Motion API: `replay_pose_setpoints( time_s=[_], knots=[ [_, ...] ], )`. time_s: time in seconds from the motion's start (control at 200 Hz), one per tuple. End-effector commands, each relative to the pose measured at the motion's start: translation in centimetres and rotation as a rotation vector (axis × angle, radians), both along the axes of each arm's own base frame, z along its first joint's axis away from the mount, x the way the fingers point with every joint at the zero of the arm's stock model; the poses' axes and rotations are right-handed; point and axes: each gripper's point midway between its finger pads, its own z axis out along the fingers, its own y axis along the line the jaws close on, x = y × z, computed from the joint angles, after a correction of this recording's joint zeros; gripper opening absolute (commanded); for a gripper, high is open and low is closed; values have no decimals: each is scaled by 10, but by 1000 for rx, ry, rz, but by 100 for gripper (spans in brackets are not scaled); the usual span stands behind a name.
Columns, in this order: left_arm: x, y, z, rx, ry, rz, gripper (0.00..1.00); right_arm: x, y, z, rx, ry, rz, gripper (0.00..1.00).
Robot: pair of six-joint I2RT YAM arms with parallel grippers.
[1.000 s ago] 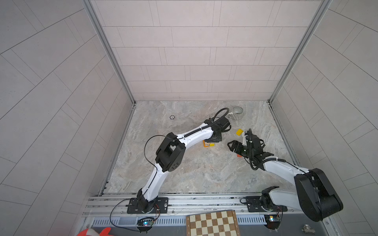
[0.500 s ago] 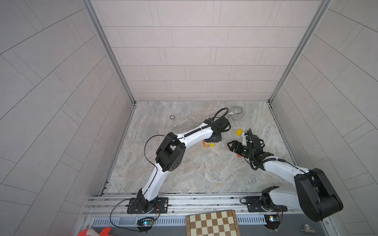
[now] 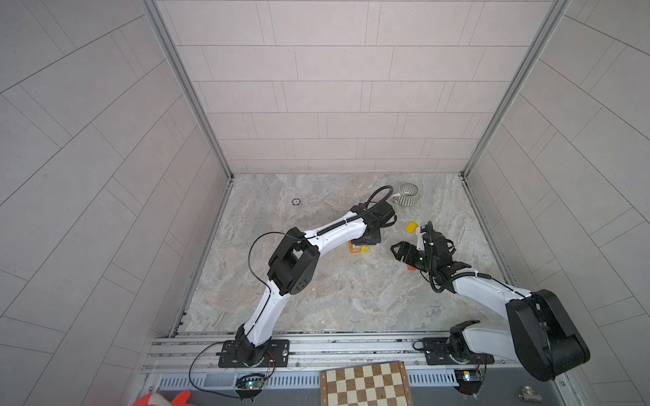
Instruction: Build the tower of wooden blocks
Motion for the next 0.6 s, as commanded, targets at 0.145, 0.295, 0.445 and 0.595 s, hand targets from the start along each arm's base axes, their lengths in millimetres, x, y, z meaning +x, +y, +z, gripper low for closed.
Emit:
replay_pose_setpoints(
  time_s=[0.145, 0.295, 0.445, 0.595],
  knots=[
    [4, 2, -4, 14, -4, 3, 41, 2, -1, 2, 12, -4, -13, 86],
    [4, 1, -3, 13, -3, 3, 42, 2, -1, 2, 12, -4, -13, 86],
    [5, 2, -1, 12, -8, 5, 43, 2, -1, 2, 13, -4, -14, 86],
    [6, 1, 10, -1, -25, 5, 45, 2, -1, 1, 12, -2, -13, 86]
  ],
)
